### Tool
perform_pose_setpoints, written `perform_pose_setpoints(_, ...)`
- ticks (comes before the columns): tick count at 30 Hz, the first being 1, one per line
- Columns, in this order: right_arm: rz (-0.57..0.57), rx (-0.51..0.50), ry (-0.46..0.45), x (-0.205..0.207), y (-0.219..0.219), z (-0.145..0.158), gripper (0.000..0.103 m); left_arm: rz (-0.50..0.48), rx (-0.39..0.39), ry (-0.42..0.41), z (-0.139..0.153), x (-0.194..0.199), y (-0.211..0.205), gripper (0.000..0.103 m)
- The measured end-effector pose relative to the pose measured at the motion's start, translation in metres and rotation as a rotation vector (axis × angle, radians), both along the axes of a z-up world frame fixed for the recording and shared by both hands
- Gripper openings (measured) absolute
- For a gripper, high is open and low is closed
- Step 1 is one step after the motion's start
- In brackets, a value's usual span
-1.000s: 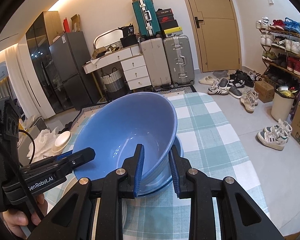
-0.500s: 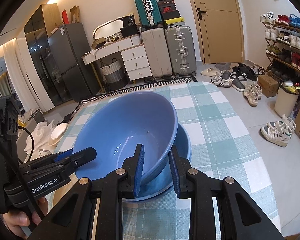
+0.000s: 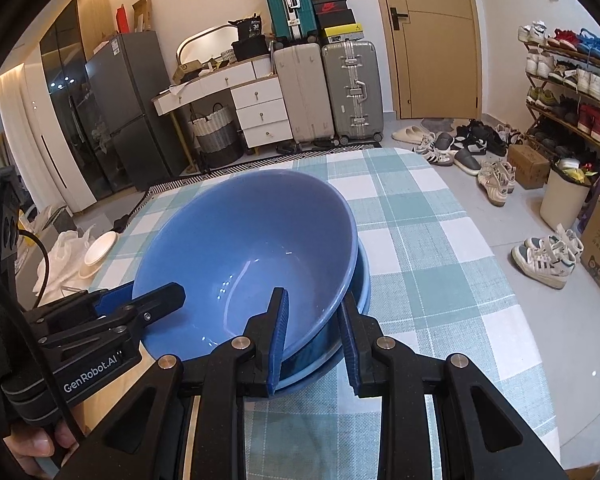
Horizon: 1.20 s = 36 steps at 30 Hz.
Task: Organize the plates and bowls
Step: 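Lower the held bowl with both tools into the nested bowls, then open both tools and shift them to the rim of the three-bowl stack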
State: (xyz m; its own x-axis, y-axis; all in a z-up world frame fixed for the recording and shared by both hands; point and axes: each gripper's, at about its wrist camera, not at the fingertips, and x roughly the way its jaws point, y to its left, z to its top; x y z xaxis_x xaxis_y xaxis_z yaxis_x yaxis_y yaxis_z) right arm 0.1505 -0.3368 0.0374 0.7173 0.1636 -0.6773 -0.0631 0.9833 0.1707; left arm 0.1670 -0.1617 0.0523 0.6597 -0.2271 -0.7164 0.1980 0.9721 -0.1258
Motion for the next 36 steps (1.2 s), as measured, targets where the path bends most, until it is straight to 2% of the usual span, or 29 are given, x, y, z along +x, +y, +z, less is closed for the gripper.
perform_pose_setpoints(6,0.0,-0.049,-0.015,-0.003,0.004,-0.002,0.025,0.002,0.018,-0.012,0.0,-0.003,-0.003,0.029)
perform_pose_setpoints(17,0.009,-0.075,-0.022,-0.009,0.008,-0.001,0.026,0.006,0.015,0.001,-0.003,-0.005,-0.001,0.03)
perform_pose_setpoints(22,-0.01,-0.134,-0.031,-0.012,0.013,-0.002,0.026,0.003,0.0,0.029,-0.008,-0.002,0.007,0.03)
perform_pose_setpoints(32,-0.022,-0.1,-0.009,-0.009,0.002,-0.003,0.027,-0.01,-0.047,0.045,-0.012,0.002,0.017,0.03)
perform_pose_setpoints(35,-0.006,-0.079,0.006,-0.005,-0.003,-0.004,0.03,-0.014,-0.068,0.064,-0.014,0.006,0.02,0.034)
perform_pose_setpoints(36,-0.004,-0.068,0.008,-0.004,-0.005,-0.004,0.032,-0.011,-0.068,0.07,-0.015,0.007,0.02,0.041)
